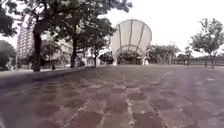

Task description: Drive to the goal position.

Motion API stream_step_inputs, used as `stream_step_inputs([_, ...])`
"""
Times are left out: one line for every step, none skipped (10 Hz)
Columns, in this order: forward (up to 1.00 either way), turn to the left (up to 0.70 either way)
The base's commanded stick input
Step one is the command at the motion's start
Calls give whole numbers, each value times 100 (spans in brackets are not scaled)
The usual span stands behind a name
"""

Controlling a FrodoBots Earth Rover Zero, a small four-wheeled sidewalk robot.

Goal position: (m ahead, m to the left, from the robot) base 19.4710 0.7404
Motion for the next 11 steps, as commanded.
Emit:
stream_step_inputs([100,0])
stream_step_inputs([100,0])
stream_step_inputs([100,0])
stream_step_inputs([100,0])
stream_step_inputs([100,0])
stream_step_inputs([100,0])
stream_step_inputs([100,0])
stream_step_inputs([100,0])
stream_step_inputs([100,0])
stream_step_inputs([100,0])
stream_step_inputs([100,0])
